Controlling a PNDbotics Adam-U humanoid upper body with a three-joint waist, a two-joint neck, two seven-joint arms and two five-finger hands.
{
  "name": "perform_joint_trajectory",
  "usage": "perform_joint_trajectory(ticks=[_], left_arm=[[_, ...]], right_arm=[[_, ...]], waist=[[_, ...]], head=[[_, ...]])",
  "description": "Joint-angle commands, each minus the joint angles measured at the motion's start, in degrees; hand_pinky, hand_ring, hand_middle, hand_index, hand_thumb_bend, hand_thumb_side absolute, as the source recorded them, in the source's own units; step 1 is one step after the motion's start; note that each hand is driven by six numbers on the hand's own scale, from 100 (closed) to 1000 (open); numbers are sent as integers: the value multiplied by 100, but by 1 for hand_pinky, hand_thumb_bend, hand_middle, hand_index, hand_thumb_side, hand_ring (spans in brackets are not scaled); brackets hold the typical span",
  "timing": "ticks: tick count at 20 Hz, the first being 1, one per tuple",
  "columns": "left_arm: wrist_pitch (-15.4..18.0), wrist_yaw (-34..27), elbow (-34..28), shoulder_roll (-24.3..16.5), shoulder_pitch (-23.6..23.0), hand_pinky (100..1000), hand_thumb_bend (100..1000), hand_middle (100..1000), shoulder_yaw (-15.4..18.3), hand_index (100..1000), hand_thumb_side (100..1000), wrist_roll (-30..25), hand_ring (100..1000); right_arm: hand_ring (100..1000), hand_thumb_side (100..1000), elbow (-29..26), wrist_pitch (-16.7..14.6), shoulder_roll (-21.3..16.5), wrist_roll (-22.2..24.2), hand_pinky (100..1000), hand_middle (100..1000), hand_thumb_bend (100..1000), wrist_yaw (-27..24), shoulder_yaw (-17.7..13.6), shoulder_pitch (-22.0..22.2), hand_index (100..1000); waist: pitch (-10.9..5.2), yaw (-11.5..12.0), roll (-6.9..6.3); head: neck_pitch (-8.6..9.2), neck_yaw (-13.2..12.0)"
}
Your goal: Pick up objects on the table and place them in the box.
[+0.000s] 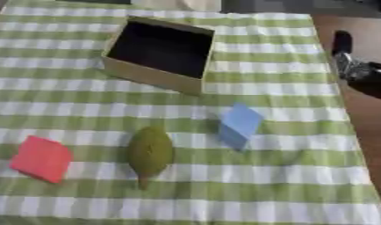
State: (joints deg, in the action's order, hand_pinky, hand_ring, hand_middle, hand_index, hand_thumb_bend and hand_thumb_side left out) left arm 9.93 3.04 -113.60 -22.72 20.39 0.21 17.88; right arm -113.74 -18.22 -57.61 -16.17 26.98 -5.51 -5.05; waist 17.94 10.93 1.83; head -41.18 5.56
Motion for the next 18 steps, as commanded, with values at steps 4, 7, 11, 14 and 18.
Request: perform_joint_trajectory(ticks=[4,7,11,14,18], left_arm=[[-3,19,-99,-214,78,779,238,774,-22,920,681,-36,757],[-4,8,-99,-226,85,780,236,774,-40,920,682,-50,757],[-7,-4,-99,-243,98,780,236,776,-67,920,682,-85,757],[-8,-11,-99,-251,105,780,235,777,-80,920,683,-103,757],[-8,-23,-99,-258,122,781,234,777,-103,919,682,-129,757]], right_arm=[[904,187,-85,-17,-1135,417,906,880,100,802,320,-57,920],[909,225,-85,-103,-1446,677,908,890,100,1101,538,-117,922],[914,264,-85,-292,-1713,1130,910,895,100,1235,780,-252,924],[921,291,-85,-438,-1855,1527,913,904,100,1241,914,-351,929],[938,323,-85,-602,-1985,2034,921,921,100,1183,1062,-540,938]], waist=[[-8,-2,50],[-11,12,75],[-18,36,102],[-18,52,115],[-21,79,125]], head=[[63,-31],[59,-25],[62,-9],[55,1],[50,39]])
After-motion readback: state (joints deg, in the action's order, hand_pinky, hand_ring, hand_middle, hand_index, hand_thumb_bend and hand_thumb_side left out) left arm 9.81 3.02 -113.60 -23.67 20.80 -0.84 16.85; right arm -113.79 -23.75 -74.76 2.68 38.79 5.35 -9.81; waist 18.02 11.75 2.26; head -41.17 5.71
